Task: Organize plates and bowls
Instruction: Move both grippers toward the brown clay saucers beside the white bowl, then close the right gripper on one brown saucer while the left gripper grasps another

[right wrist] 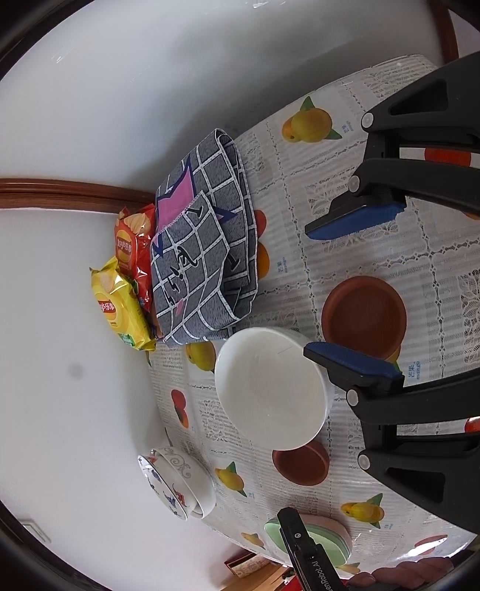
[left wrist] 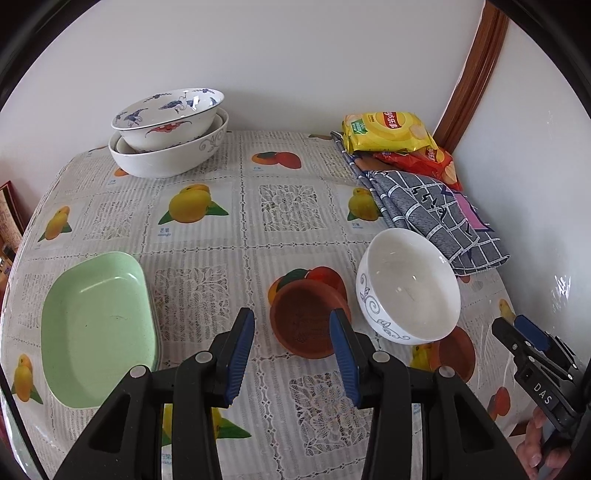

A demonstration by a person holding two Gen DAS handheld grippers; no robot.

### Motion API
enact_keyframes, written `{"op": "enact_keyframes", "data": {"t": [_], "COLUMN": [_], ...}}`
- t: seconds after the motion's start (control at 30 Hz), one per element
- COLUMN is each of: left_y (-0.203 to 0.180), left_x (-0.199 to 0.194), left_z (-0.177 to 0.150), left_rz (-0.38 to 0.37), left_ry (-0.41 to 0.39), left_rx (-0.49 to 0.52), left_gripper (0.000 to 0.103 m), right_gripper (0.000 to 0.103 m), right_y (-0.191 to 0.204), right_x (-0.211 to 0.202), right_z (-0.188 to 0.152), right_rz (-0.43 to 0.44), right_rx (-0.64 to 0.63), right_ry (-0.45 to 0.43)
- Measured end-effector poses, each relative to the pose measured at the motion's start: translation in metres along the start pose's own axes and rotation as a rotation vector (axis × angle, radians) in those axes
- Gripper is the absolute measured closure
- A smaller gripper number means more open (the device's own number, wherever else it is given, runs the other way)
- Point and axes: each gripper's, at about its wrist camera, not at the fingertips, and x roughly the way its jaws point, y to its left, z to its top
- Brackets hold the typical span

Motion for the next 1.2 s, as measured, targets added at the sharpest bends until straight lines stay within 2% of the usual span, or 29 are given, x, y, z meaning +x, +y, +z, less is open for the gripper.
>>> {"op": "enact_keyframes", "data": {"t": [0.17,0.83,1.2], "left_y": [-0.006,0.000,-0.002], "left_x": [0.012,0.064,0.079], "left_z": [0.001,-0.002,-0.002], "left_rz": [0.015,0.073,0.081], "left_ry": [0.016,0.101,0.116], "left_rx": [-0.002,-0.028,-0.020], "left_gripper": [0.063,0.063,0.075], "right_gripper": [0.046,0.065,0.071], "right_y": [-0.007,-0.007,-0.007], "right_x": [0.014,0.062,0.069], "right_z": [-0.011,-0.031,-0.030], "right_rz": [0.004,0.055,0.083], "right_rx": [-0.005,-0.018,-0.005], "right_ry": [0.037,0.135,0.140]}}
